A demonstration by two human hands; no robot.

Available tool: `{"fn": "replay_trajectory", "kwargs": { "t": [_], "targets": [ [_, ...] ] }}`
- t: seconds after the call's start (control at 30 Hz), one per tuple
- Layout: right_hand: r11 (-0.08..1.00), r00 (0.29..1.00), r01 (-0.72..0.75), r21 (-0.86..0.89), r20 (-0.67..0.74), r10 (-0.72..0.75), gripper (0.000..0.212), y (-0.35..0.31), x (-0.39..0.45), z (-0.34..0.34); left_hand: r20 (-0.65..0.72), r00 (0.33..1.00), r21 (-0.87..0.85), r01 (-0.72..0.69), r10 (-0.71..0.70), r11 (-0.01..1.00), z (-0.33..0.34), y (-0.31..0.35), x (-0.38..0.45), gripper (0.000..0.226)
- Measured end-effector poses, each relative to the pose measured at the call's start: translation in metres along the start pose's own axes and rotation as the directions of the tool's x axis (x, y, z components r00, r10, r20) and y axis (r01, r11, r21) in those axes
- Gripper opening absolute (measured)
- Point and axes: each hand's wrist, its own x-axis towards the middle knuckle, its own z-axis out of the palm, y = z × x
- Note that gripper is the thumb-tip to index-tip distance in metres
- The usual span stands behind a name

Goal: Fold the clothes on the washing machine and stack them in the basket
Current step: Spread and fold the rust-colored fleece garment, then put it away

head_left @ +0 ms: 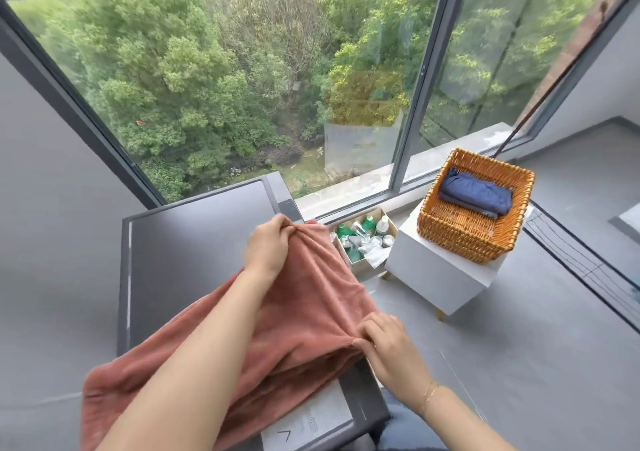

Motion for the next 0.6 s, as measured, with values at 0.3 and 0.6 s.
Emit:
{"fn": "replay_trajectory", "kwargs": {
  "t": [0.3,0.6],
  "targets": [
    [0.997,0.997,-0.078,-0.004,-0.013,0.078,0.031,0.007,0.004,-0.01,0.3,0.95,0.126,0.05,-0.086,0.991,0.019,-0.01,0.012,0.041],
    [0.957,0.96,-0.279,0.078,0.029,0.278,0.05,0.023,0.005,-0.006,0.359,0.931,0.14,0.011,-0.061,0.99,0.049,0.03,0.022,0.014]
  ]
}}
